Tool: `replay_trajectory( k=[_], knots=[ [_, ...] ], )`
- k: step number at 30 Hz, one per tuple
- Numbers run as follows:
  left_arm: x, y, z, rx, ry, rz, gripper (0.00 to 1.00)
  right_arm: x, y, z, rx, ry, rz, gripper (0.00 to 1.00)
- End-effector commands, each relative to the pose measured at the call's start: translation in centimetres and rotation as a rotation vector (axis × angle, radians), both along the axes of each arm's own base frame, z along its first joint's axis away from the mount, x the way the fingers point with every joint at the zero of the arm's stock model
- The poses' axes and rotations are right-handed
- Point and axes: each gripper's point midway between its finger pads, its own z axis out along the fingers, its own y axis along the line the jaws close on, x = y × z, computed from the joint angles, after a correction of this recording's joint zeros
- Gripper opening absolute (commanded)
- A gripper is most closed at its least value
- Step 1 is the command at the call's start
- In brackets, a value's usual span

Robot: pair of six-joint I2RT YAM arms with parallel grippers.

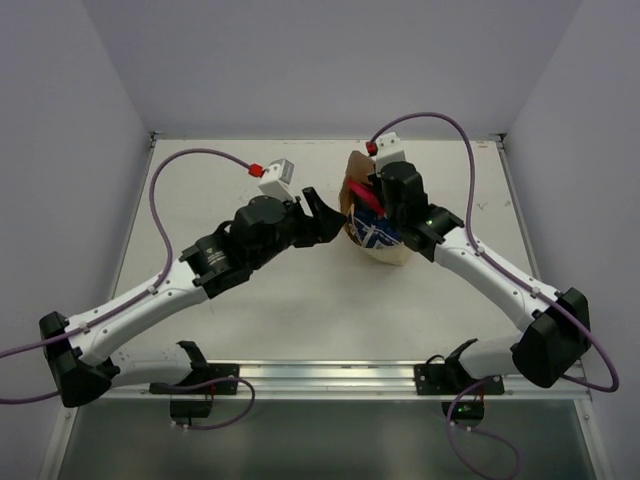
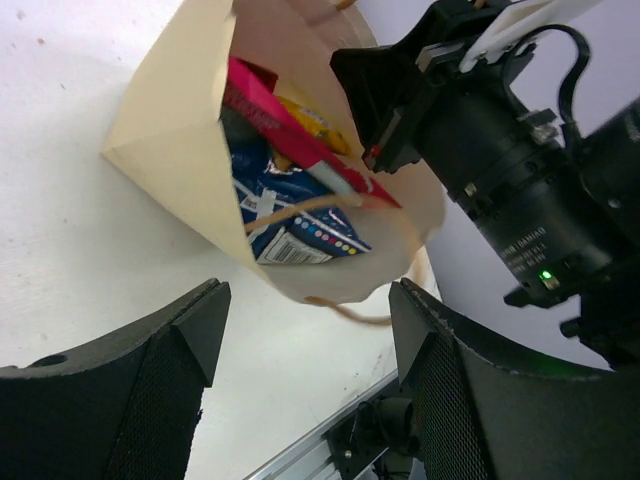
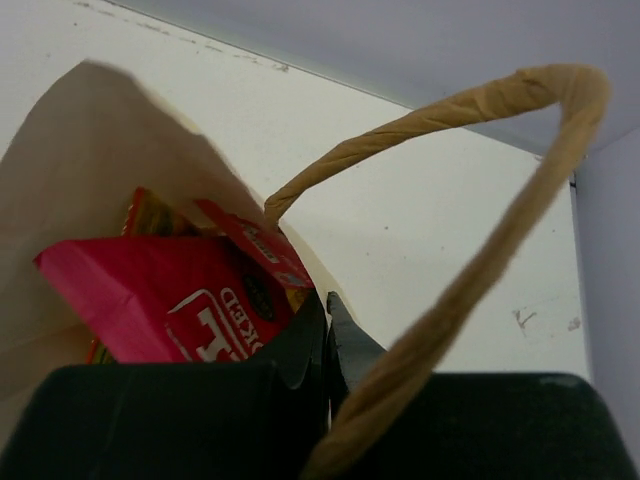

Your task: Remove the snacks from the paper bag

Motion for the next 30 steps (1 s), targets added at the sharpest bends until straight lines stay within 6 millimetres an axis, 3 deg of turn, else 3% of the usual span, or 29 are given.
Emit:
replay_trajectory(
  k=[1,6,9,16,22,28,30],
  knots=[
    [0.4,-3.1,0.3,-0.071,0.036,-0.066,0.71,-1.2,-0.2,1.0,0.116,-0.042,-0.013,0.0],
    [1.3,-5.6,0.8,-0.104,0.064,-0.095,0.69,-2.2,-0.1,1.4,0.115,-0.036,-0.006,0.0],
    [1.8,-6.0,2.4,-0.123,0.045,-0.087,0.67,-2.6,-0.8,3.5,0.108,-0.065,-0.026,0.0],
    [2.6,-3.7,4.1,-0.096,-0.019,-0.004,0.67,-3.0,-2.2,9.6,0.095,-0.184,-0.038,0.0],
    [2.5,-3.2,5.3,-0.108,-0.041,0.001,0.66,-3.1,-2.4,10.8,0.093,-0.213,-0.04,0.0],
    [2.7,-7.6,5.2,-0.16,0.018,-0.094,0.62,-3.3,-2.5,10.3,0.095,-0.217,-0.063,0.0],
    [3.1,-9.2,3.5,-0.159,0.075,-0.101,0.61,-3.5,-2.3,10.1,0.104,-0.214,-0.059,0.0]
  ],
)
